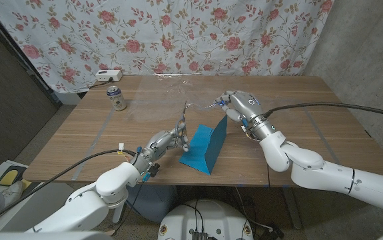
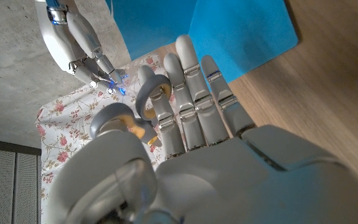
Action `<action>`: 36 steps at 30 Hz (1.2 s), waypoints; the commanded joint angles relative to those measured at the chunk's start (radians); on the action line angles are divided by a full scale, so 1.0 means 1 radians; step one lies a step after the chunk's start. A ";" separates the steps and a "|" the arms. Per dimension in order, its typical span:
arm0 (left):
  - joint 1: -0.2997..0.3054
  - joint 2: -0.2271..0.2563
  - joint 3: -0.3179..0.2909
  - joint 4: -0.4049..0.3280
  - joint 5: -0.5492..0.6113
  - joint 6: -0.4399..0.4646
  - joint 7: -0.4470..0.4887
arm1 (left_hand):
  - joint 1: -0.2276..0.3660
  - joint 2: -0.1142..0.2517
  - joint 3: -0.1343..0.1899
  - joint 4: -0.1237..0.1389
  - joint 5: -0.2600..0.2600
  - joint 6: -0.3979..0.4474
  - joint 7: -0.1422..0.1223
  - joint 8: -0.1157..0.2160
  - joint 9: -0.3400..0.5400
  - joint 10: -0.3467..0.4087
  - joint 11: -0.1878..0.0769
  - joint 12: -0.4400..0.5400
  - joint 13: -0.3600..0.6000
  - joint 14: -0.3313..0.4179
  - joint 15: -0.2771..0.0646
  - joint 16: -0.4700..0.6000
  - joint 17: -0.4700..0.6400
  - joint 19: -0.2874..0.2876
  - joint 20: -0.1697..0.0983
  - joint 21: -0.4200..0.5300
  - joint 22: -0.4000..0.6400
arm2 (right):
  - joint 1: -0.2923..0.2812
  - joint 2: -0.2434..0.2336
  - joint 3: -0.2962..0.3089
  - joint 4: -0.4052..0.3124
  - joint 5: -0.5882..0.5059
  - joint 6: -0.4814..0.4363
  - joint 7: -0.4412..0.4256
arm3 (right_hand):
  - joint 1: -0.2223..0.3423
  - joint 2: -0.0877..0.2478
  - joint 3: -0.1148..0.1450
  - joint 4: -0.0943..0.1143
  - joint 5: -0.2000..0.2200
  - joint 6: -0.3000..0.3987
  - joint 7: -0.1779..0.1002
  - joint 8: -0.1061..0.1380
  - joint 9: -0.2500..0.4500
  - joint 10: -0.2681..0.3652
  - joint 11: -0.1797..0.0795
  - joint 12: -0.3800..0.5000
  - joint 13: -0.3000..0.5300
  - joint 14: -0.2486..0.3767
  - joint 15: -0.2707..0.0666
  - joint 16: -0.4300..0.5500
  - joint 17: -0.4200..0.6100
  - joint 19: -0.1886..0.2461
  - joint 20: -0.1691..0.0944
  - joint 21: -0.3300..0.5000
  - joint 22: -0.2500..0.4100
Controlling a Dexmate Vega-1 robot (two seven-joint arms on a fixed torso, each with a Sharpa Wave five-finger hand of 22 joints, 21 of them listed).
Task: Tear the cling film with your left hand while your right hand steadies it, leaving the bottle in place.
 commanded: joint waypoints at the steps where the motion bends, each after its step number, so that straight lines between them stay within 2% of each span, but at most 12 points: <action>1: 0.034 0.019 -0.021 -0.029 0.018 -0.019 0.014 | -0.080 -0.083 -0.056 0.022 0.002 0.059 0.058 -0.007 -0.003 0.011 -0.015 -0.012 0.008 0.001 0.007 -0.006 0.002 -0.003 0.000 0.006 -0.003 | 0.019 0.023 -0.008 0.023 -0.006 -0.009 0.020 | 0.003 0.009 -0.003 0.002 0.003 0.007 -0.006 0.000 0.005 0.013 0.000 0.006 0.022 0.006 -0.140 0.002 0.000 -0.005 -0.094 0.002 -0.001; 2: 0.039 0.022 -0.025 -0.035 0.019 -0.026 0.012 | -0.099 -0.101 -0.071 0.027 0.004 0.057 0.059 -0.008 -0.003 0.012 -0.013 -0.015 0.003 -0.001 0.008 -0.008 0.001 -0.003 0.000 0.004 -0.004 | 0.020 0.026 -0.005 0.026 0.000 -0.010 0.020 | 0.004 0.009 -0.002 0.002 0.004 0.007 -0.006 0.000 0.005 0.011 -0.001 0.004 0.020 0.005 -0.140 0.002 0.000 -0.004 -0.095 0.002 -0.001; 5: 0.060 0.028 -0.041 -0.051 0.029 -0.054 0.011 | -0.121 -0.122 -0.088 0.034 0.009 0.058 0.061 -0.009 -0.002 0.013 -0.013 -0.014 0.003 0.000 0.008 -0.009 0.000 -0.004 0.002 0.003 -0.005 | 0.025 0.035 -0.002 0.038 0.004 -0.008 0.017 | 0.003 0.009 -0.003 0.002 0.003 0.007 -0.005 0.000 0.005 0.012 -0.001 0.004 0.019 0.006 -0.140 0.003 0.000 -0.003 -0.095 0.003 -0.001; 10: 0.091 0.038 -0.068 -0.079 0.066 -0.089 0.022 | -0.140 -0.134 -0.102 0.041 0.016 0.059 0.061 -0.009 -0.001 0.015 -0.013 -0.014 0.004 0.001 0.009 -0.007 0.002 -0.003 0.002 0.002 -0.006 | 0.029 0.046 0.007 0.059 0.029 -0.002 0.019 | 0.003 0.009 -0.003 0.001 0.004 0.007 -0.005 0.000 0.005 0.013 0.000 0.005 0.021 0.005 -0.141 0.002 -0.001 -0.003 -0.094 0.002 -0.001; 26: 0.085 0.007 -0.083 -0.074 0.076 -0.098 0.012 | -0.159 -0.139 -0.118 0.053 0.031 0.060 0.059 -0.012 0.000 0.024 -0.018 -0.013 0.003 0.003 0.009 -0.007 0.002 -0.001 0.002 0.000 -0.008 | 0.032 0.058 0.006 0.074 0.025 -0.002 0.024 | 0.003 0.009 -0.003 0.001 0.003 0.007 -0.004 0.000 0.005 0.012 -0.001 0.002 0.021 0.006 -0.140 0.004 -0.001 -0.003 -0.094 0.002 -0.001; 36: 0.090 -0.012 -0.091 -0.068 0.092 -0.084 0.037 | -0.162 -0.137 -0.123 0.056 0.037 0.062 0.056 -0.011 0.001 0.027 -0.019 -0.013 0.004 0.004 0.008 -0.006 0.003 -0.002 0.002 -0.001 -0.008 | 0.038 0.071 0.010 0.098 0.039 0.018 0.020 | 0.004 0.009 -0.003 0.001 0.003 0.007 -0.003 0.000 0.005 0.015 0.000 0.004 0.023 0.006 -0.140 0.004 -0.002 -0.003 -0.093 0.001 -0.001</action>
